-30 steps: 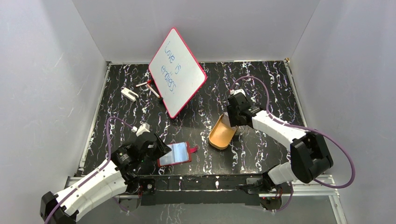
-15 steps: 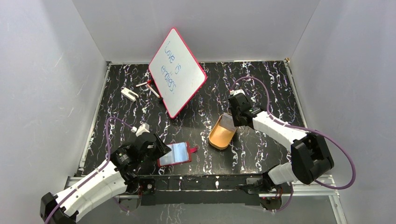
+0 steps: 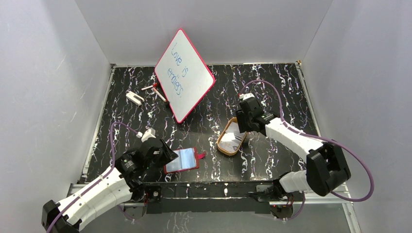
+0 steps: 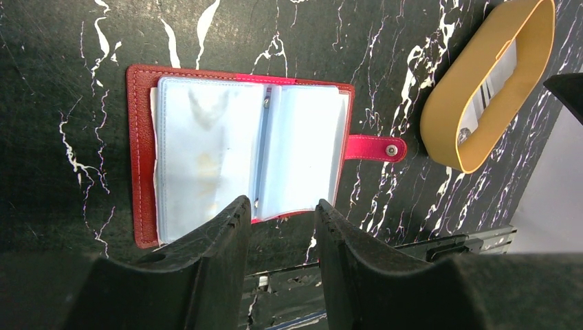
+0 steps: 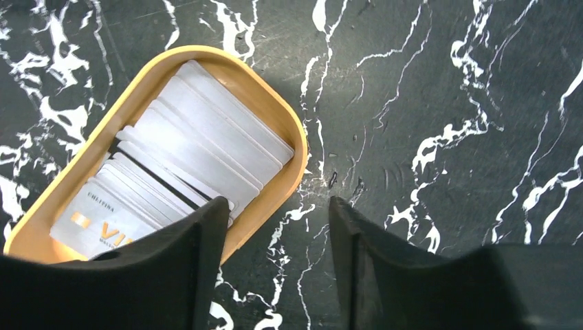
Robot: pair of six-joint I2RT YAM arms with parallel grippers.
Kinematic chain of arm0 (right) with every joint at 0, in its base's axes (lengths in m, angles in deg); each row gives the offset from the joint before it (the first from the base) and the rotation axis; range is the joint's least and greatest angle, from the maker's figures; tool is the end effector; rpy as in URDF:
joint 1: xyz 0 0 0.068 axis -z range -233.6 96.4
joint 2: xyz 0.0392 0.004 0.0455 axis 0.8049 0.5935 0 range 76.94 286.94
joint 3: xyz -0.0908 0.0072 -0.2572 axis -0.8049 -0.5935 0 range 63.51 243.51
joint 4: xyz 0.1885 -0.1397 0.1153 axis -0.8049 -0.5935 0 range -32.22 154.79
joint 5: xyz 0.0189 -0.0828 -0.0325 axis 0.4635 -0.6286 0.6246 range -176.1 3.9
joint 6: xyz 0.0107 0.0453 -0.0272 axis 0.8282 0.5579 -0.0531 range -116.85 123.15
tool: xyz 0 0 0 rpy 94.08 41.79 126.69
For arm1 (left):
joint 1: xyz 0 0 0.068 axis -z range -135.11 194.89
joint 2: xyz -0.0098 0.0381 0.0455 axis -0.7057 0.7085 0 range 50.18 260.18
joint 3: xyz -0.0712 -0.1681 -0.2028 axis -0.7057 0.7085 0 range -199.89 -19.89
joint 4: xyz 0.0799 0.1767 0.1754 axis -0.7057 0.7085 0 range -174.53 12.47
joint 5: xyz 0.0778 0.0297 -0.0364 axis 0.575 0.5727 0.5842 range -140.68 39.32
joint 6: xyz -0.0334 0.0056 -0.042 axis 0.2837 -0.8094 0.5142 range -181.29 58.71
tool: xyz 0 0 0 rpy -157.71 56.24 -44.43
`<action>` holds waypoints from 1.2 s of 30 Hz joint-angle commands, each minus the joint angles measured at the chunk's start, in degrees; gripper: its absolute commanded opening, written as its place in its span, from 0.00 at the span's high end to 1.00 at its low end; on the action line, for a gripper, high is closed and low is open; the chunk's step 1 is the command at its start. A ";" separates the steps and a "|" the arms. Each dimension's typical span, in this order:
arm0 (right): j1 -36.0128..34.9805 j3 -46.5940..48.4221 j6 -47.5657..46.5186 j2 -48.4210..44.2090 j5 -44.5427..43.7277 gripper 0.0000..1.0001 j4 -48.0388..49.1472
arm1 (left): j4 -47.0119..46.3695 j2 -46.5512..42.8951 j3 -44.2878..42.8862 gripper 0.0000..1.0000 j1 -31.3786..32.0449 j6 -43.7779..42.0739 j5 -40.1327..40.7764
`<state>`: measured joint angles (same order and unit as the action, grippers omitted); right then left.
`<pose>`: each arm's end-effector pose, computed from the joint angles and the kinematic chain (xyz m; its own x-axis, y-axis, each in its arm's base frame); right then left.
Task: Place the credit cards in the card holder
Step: Pick up the credit card from the storage box.
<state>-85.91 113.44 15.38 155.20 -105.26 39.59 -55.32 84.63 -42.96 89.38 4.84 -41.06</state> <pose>0.2382 0.1368 0.2221 -0.7362 -0.2288 -0.6370 -0.1884 0.9732 -0.1319 0.1019 -0.0918 0.2023 -0.7369 -0.5400 -0.4067 -0.1816 0.7377 -0.6502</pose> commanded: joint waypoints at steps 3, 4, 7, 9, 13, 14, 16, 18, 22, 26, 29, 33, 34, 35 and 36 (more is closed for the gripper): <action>-0.13 -1.02 -1.30 -4.60 5.73 0.21 4.24 | 0.60 -0.41 0.49 0.63 0.20 0.14 0.04; -0.55 -1.29 -1.45 -4.79 6.86 0.19 4.83 | 0.56 -0.32 0.48 0.62 0.19 0.20 0.04; -2.11 -2.34 -3.17 -4.99 11.06 0.23 7.15 | 0.42 -0.14 0.56 0.62 0.18 0.14 0.00; -2.60 -2.21 -3.95 -3.77 13.59 0.31 7.01 | 0.34 0.08 0.57 0.62 0.16 0.05 -0.11; -3.18 -2.91 -4.60 -1.39 17.12 0.39 7.94 | -0.06 0.39 0.90 0.63 0.16 0.16 -0.37; -3.37 -2.99 -4.74 -0.75 18.13 0.39 7.99 | -0.18 0.44 1.04 0.62 0.16 0.22 -0.46; -4.16 -3.00 -5.03 0.28 18.78 0.35 7.96 | -0.14 0.46 1.25 0.63 0.16 0.15 -0.57; -5.59 -3.00 -5.34 0.97 18.35 0.29 7.84 | -0.20 0.37 1.44 0.62 0.18 0.16 -0.63; -7.89 -2.74 -5.16 2.62 15.91 0.24 6.78 | -0.38 0.42 1.79 0.62 0.17 0.11 -0.75; -9.98 -3.44 -4.64 3.27 13.94 0.22 6.72 | -0.46 0.51 1.87 0.62 0.20 -0.09 -0.75; -11.94 -3.49 -4.51 4.75 10.84 0.21 5.77 | -0.40 0.45 2.02 0.62 0.16 0.04 -0.79; -14.02 -2.92 -3.86 6.96 6.75 0.20 4.56 | -0.47 0.50 2.15 0.63 0.17 0.19 -1.01; -14.14 -2.87 -3.54 7.47 6.08 0.21 4.60 | -0.41 0.45 2.15 0.63 0.16 0.19 -1.01; -14.23 -2.91 -3.27 8.04 5.54 0.21 4.58 | -0.39 0.39 2.15 0.63 0.16 0.17 -1.06; -14.26 -2.99 -2.96 8.51 4.96 0.22 4.43 | -0.33 0.32 2.12 0.63 0.16 0.14 -1.10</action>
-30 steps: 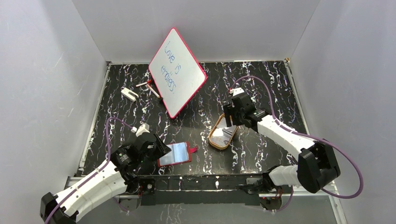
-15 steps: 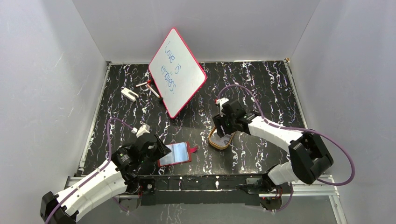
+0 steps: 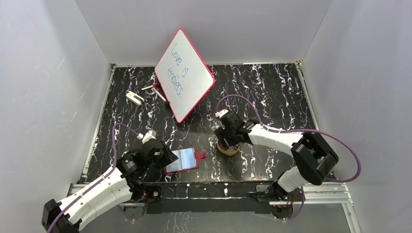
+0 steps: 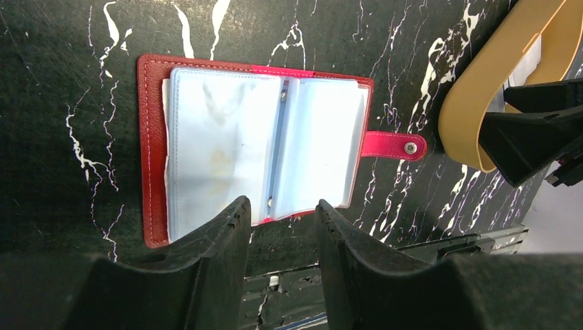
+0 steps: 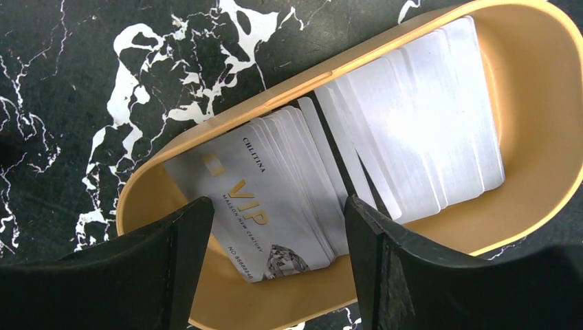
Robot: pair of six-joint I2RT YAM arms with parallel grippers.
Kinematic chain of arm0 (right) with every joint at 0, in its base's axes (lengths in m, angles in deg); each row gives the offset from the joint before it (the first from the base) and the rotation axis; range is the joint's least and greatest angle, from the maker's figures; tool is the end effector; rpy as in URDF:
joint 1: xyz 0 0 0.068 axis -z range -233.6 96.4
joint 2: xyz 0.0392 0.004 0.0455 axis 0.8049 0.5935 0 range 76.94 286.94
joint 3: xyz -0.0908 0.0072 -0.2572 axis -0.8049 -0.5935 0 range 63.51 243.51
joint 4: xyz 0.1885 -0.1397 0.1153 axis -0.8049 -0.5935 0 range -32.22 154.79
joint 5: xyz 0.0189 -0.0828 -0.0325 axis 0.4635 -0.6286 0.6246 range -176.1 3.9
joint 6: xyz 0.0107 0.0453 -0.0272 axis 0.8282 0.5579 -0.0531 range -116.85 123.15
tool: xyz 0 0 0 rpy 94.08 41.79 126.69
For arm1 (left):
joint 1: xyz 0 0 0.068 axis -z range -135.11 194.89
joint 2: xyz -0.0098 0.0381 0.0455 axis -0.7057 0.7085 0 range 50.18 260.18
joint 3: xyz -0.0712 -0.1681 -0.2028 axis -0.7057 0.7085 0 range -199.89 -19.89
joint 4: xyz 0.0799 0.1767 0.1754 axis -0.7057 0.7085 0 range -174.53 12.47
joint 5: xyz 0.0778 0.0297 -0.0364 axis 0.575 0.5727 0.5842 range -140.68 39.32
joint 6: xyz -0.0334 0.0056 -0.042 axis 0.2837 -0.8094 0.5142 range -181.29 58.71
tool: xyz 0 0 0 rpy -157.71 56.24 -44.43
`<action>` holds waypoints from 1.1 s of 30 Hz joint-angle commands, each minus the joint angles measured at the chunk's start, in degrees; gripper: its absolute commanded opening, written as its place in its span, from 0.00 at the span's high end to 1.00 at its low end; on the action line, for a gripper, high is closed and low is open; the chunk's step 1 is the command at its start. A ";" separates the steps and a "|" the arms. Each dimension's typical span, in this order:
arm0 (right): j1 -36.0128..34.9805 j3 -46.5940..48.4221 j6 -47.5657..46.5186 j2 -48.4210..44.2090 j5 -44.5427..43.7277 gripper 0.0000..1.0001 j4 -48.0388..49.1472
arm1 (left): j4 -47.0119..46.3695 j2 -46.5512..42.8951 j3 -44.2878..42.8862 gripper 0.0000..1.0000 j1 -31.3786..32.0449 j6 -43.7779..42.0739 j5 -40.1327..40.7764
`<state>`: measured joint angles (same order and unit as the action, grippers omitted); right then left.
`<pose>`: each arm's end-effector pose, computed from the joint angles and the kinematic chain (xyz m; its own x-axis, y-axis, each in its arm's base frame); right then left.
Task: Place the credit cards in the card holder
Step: Pick up the credit card from the storage box.
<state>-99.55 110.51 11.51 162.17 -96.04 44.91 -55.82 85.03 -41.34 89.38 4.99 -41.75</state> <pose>0.2028 0.2008 0.1796 -0.6777 -0.4946 -0.5441 -0.5519 0.8311 -0.0681 0.1012 -0.0917 0.1927 -0.7510 -0.5300 -0.3937 -0.1927 0.7463 -0.6371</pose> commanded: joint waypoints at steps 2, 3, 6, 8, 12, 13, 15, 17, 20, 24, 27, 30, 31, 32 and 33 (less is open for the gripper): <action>-0.74 -0.11 1.54 1.75 -5.99 0.26 -1.04 | 0.59 -0.25 0.30 0.63 0.17 0.02 -0.33; -0.80 -0.27 1.63 1.33 -6.68 0.27 -0.92 | 0.85 -0.37 0.27 0.63 0.16 0.06 -0.20; -0.76 -0.81 1.88 -1.31 -8.06 0.36 -0.42 | 1.26 -1.02 0.34 0.63 0.16 0.10 0.11; -0.72 -0.99 1.75 -2.41 -9.03 0.44 -0.45 | 1.27 -1.35 0.52 0.63 0.17 0.39 0.22; -0.71 -1.20 1.83 -4.01 -9.56 0.55 -0.36 | 0.91 -1.11 0.46 0.63 0.16 0.35 0.12; -0.71 -1.21 1.76 -4.16 -9.57 0.59 -0.34 | 0.98 -0.98 0.32 0.63 0.17 0.23 0.12; -0.70 -1.21 1.83 -4.26 -9.62 0.67 -0.58 | 0.94 -0.76 0.27 0.63 0.17 0.17 0.04; -0.70 -1.21 1.81 -4.52 -9.55 0.75 -0.60 | 1.00 -0.69 0.27 0.63 0.16 0.13 -0.09; -0.74 -1.21 1.83 -4.94 -9.50 0.82 -0.77 | 1.14 -0.96 0.36 0.63 0.16 0.16 -0.22; -0.71 -0.68 1.92 -5.86 -9.36 0.88 -1.48 | 1.13 -1.19 0.38 0.63 0.20 0.33 -0.23; -0.66 -0.13 1.96 -7.26 -8.23 0.97 -2.08 | 1.23 -1.13 0.19 0.63 0.18 0.25 -0.10; -0.72 0.76 2.11 -8.08 -7.45 1.00 -3.33 | 1.24 -1.19 0.02 0.63 0.16 0.25 0.03; -0.67 1.14 2.24 -8.49 -7.12 1.00 -3.81 | 1.19 -1.17 -0.06 0.63 0.20 0.25 0.04; -0.64 1.39 2.31 -8.96 -6.93 1.00 -4.11 | 1.25 -1.12 -0.08 0.63 0.16 0.26 0.04; -0.71 1.68 2.50 -9.55 -6.82 1.00 -4.44 | 1.30 -1.16 -0.23 0.63 0.16 0.20 0.04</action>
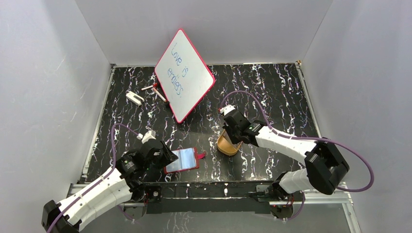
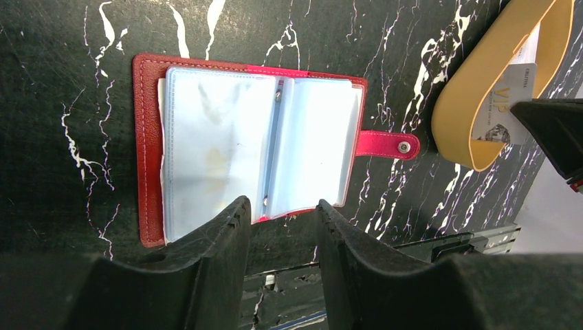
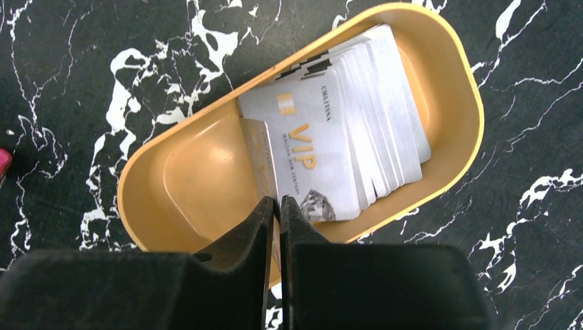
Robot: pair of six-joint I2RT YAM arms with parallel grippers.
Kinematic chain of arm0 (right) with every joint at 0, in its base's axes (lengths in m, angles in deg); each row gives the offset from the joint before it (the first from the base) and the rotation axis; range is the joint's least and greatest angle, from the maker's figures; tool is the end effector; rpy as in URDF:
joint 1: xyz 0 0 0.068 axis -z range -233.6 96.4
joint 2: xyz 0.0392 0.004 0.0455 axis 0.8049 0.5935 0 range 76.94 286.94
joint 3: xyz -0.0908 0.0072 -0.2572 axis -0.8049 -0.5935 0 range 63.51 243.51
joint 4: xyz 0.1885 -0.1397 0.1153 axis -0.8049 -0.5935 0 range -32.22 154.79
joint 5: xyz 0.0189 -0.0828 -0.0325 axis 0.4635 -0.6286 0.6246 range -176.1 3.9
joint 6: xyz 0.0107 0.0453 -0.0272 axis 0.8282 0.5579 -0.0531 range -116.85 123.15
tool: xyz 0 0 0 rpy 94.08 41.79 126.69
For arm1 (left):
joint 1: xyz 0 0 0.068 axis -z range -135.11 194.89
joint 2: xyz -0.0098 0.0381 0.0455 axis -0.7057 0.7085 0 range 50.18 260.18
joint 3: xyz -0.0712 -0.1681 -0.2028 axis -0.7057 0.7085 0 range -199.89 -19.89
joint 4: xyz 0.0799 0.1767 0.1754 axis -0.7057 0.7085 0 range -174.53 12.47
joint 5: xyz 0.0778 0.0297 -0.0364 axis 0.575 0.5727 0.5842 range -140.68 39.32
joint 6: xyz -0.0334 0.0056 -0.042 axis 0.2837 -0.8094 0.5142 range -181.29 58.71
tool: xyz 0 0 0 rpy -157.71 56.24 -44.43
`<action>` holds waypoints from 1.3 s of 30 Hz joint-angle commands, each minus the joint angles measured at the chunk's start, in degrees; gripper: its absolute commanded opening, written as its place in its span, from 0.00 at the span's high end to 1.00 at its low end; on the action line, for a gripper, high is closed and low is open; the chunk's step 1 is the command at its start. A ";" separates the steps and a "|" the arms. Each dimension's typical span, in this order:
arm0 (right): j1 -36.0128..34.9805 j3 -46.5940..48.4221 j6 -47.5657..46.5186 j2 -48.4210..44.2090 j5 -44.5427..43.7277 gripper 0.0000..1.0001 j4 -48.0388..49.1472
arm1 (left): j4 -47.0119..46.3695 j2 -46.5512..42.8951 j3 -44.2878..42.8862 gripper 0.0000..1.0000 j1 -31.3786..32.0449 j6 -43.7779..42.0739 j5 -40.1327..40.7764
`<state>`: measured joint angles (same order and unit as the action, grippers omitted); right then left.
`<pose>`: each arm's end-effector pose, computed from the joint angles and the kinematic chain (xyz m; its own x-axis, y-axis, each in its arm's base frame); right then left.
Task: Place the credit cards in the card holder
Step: Pick up the credit card from the storage box.
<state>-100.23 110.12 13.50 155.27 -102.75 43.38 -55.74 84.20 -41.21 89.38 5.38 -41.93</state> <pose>0.1938 0.1903 0.2079 -0.6443 -0.4313 -0.6316 -0.4703 0.8746 -0.1175 0.1001 -0.0908 0.1935 -0.7485 -0.5369 -0.3892 -0.1920 0.7373 -0.6477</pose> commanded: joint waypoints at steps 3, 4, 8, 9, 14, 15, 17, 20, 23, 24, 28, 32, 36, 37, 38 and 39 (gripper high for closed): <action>0.02 3.80 0.96 -4.42 0.47 1.00 -5.18 | 1.90 -0.45 -1.07 0.63 0.17 -0.36 0.45; -0.01 4.47 1.05 -5.17 0.71 1.00 -6.05 | 2.22 -0.52 -1.42 0.63 0.16 -0.46 0.66; -0.01 6.79 1.83 -8.24 0.71 1.00 -9.00 | 3.48 -1.41 -3.10 0.63 0.17 -0.53 1.85; 0.02 7.30 2.17 -9.00 0.84 1.00 -9.61 | 3.80 -1.65 -3.45 0.63 0.16 -0.56 2.33; -0.04 8.78 5.00 -12.60 2.01 1.00 -10.14 | 4.97 -3.31 -5.63 0.63 0.16 -0.32 4.56; -0.03 9.17 5.85 -13.16 1.90 1.00 -10.30 | 5.19 -3.74 -6.17 0.63 0.18 -0.22 5.15; -0.03 9.69 8.05 -14.89 2.06 1.00 -9.74 | 5.41 -4.69 -7.26 0.63 0.16 -0.07 6.10; 0.10 8.42 11.82 -19.53 4.19 1.00 -5.10 | 4.41 -7.37 -8.19 0.61 0.18 0.51 7.01; 0.09 4.95 17.40 -25.18 9.98 1.00 3.32 | -2.30 -11.98 -7.28 0.48 0.16 -0.32 4.63; 0.11 3.26 19.57 -27.19 12.49 1.00 7.14 | -5.54 -13.72 -6.19 0.40 0.16 -0.55 2.91; 0.06 -3.43 28.16 -32.96 21.23 1.00 22.79 | -21.50 -20.91 -0.89 0.25 0.17 -0.79 -4.62; 0.05 -7.80 35.87 -32.72 29.57 1.00 34.70 | -37.47 -22.41 2.87 0.23 0.17 -0.14 -12.51; -0.11 -11.95 44.25 -30.21 35.82 1.00 49.27 | -42.81 -17.69 1.03 0.23 0.16 -2.33 -15.95; -0.08 -12.44 45.50 -29.18 36.92 1.00 51.93 | -43.05 -16.02 0.09 0.23 0.20 -3.10 -16.50; -0.20 -12.70 46.51 -28.17 37.92 1.00 54.32 | -43.44 -14.22 -0.93 0.23 0.19 -3.85 -17.13; -0.33 -12.81 47.34 -27.06 39.05 1.00 57.01 | -43.65 -11.99 -1.94 0.24 0.16 -4.58 -17.53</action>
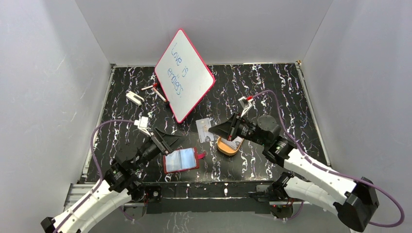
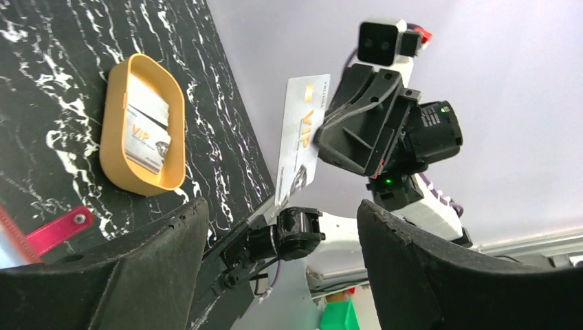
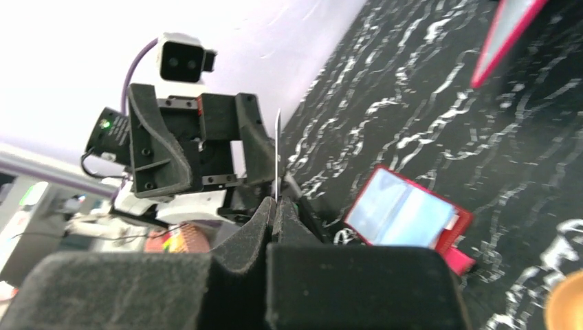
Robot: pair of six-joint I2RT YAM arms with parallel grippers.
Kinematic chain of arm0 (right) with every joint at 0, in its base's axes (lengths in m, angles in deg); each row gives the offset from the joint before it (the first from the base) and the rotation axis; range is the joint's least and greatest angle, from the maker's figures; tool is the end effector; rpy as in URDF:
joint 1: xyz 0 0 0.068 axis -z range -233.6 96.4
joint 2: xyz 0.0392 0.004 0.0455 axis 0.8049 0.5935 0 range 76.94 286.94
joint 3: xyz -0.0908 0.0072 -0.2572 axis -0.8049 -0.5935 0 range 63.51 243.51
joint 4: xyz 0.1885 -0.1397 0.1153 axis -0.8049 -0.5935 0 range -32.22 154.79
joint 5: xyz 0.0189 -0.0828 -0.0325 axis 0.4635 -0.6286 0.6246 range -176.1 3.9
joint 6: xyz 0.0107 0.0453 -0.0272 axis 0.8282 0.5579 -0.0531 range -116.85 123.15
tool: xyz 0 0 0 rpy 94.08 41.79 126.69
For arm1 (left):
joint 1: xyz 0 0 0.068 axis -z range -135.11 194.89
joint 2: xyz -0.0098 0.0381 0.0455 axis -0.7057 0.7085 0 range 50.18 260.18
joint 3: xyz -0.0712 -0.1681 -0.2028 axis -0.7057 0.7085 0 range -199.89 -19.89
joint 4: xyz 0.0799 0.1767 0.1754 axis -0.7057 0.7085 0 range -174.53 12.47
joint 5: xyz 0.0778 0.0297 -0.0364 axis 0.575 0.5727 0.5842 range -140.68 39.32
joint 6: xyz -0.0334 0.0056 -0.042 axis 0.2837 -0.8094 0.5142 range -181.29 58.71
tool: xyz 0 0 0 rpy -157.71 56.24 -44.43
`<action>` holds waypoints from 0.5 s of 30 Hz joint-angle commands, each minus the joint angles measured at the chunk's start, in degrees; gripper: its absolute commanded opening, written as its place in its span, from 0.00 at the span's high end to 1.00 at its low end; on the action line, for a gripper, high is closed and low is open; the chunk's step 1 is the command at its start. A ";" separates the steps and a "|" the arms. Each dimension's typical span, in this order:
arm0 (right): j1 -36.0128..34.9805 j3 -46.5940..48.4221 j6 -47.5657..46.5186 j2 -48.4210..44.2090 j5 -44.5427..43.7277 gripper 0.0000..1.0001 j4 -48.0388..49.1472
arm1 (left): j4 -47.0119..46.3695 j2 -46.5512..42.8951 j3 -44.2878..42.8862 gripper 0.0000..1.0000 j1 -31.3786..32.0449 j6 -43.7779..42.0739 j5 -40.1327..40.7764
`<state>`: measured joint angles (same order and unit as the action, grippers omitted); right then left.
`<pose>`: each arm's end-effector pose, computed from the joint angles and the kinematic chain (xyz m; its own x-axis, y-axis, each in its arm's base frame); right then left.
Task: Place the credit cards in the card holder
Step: Pick up the credit card from the storage box.
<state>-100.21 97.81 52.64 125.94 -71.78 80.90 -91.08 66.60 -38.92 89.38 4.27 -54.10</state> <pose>0.1361 0.1568 0.3114 -0.6535 0.3811 -0.6540 -0.5807 0.3018 0.7561 0.0819 -0.0834 0.2766 -0.6282 -0.6569 -0.4171 0.4100 0.1761 -0.8949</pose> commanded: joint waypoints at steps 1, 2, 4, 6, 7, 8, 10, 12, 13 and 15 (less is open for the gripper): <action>-0.47 -0.24 8.73 3.32 9.00 1.00 20.60 | -8.42 7.10 -5.21 0.25 0.16 -4.09 -5.78; -0.68 0.06 8.99 4.08 9.51 1.00 21.11 | -9.02 8.62 -5.91 0.27 0.17 -4.62 -6.50; -1.15 0.06 9.25 4.81 9.29 1.00 21.94 | -10.12 11.08 -6.98 0.30 0.20 -5.35 -7.81; -1.29 -0.03 9.88 5.37 9.68 1.00 23.26 | -9.10 12.98 -8.10 0.31 0.16 -5.79 -8.02; -1.33 0.09 10.22 5.84 10.20 1.00 23.86 | -9.13 13.50 -8.17 0.31 0.16 -5.94 -8.13; -1.37 0.21 10.41 6.32 10.97 1.00 24.21 | -9.54 13.76 -7.91 0.32 0.21 -5.92 -8.21; -1.53 0.31 10.53 7.14 11.85 1.00 24.56 | -10.80 13.63 -7.11 0.38 0.16 -5.39 -7.90; -1.60 -0.27 10.60 7.43 12.11 1.00 24.97 | -11.69 13.19 -6.46 0.45 0.16 -4.71 -7.10; -1.59 -0.71 10.81 7.50 12.17 1.00 25.36 | -12.15 13.11 -6.20 0.49 0.16 -4.42 -6.79; -1.62 -1.09 11.41 7.96 12.58 1.00 26.12 | -14.00 12.94 -5.45 0.55 0.16 -3.68 -7.02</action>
<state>-101.52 96.70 62.57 133.65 -61.37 100.77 -99.80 80.41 -44.86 89.38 0.29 -60.38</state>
